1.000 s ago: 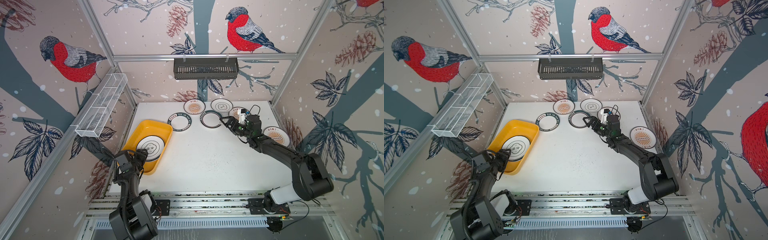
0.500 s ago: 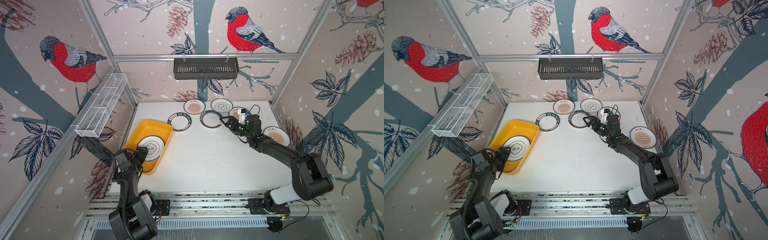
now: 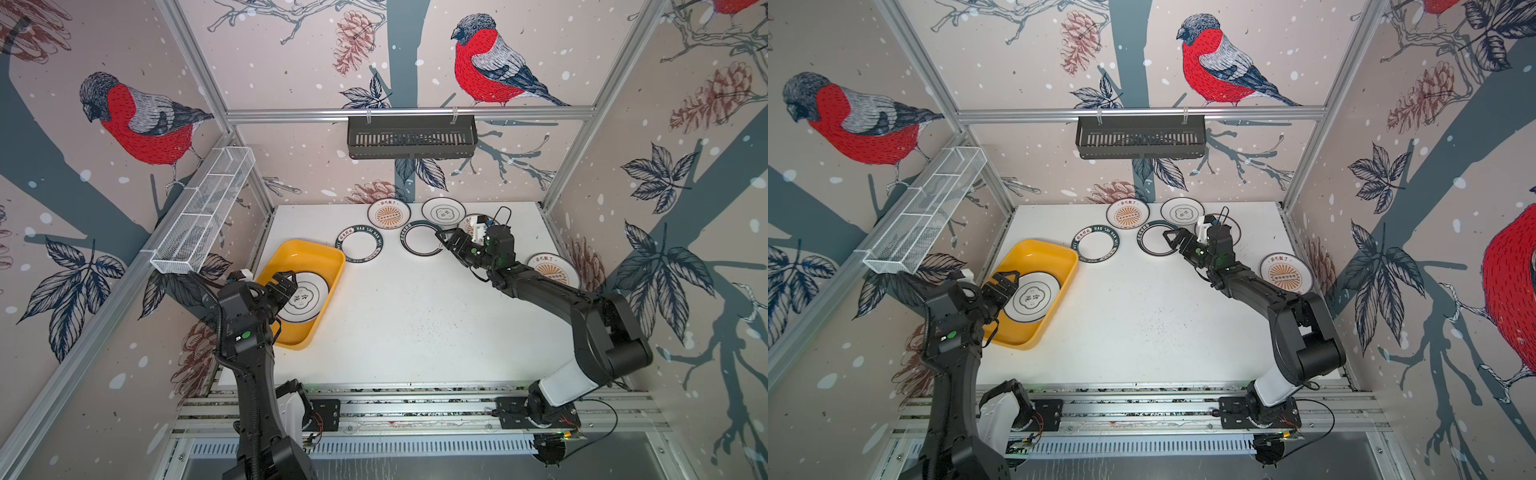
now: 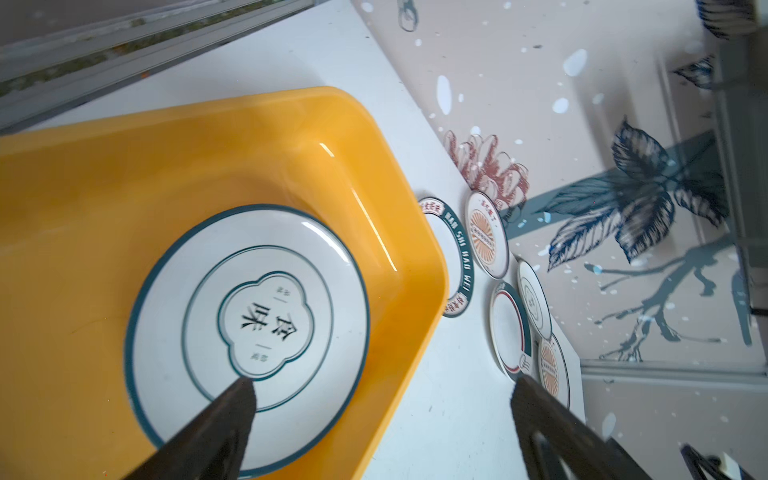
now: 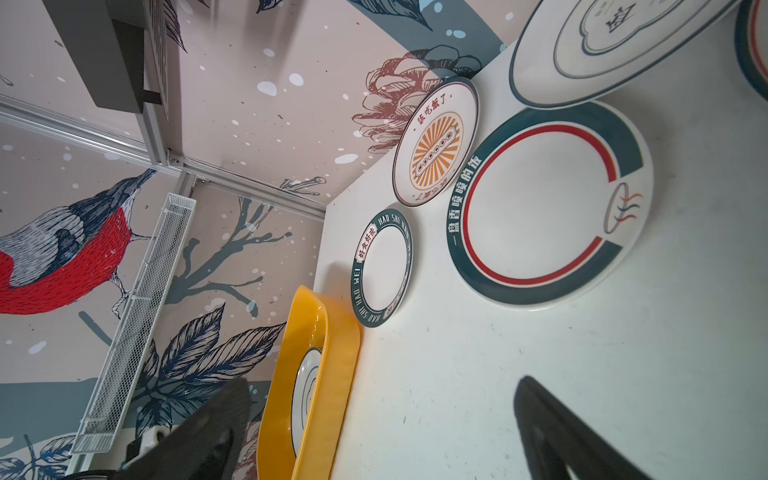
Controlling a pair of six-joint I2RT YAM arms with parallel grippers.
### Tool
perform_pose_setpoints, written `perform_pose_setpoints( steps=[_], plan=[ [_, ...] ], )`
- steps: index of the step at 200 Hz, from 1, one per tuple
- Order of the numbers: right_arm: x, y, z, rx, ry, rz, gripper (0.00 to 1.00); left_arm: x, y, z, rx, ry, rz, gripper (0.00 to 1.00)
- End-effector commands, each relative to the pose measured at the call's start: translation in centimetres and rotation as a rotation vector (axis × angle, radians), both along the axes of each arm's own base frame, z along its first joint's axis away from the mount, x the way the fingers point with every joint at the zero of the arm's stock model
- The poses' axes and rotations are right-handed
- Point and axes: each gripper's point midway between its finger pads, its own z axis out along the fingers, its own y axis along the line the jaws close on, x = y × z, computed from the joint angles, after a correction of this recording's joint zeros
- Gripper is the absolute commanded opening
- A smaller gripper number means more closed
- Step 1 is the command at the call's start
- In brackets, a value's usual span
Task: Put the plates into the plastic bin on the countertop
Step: 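Raise the left gripper while the right gripper moves to the green-and-red plate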
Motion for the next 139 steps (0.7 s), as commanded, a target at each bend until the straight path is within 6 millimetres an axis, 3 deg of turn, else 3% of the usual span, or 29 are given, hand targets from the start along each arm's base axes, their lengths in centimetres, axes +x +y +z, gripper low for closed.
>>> perform_pose_setpoints(
  steps=[1, 26, 72, 139],
  plan=[
    [1.0, 0.4, 0.2, 0.014, 0.002, -0.009, 0.99, -0.2, -2.9, 1.4, 0.049, -0.029, -0.143, 0.96],
    [2.1, 0.5, -0.4, 0.002, 0.022, -0.021, 0.99, -0.2, -7.3, 4.5, 0.023, -0.141, -0.349, 0.96],
    [3.5, 1.5, -3.5, -0.005, 0.113, 0.012, 0.99, -0.4, -14.5, 11.0, 0.126, -0.356, -0.607, 0.96],
    [5.0, 1.4, -5.3, 0.010, 0.151, -0.040, 1.00, 3.5, -21.5, 12.9, 0.190, -0.388, -0.826, 0.96]
  ],
)
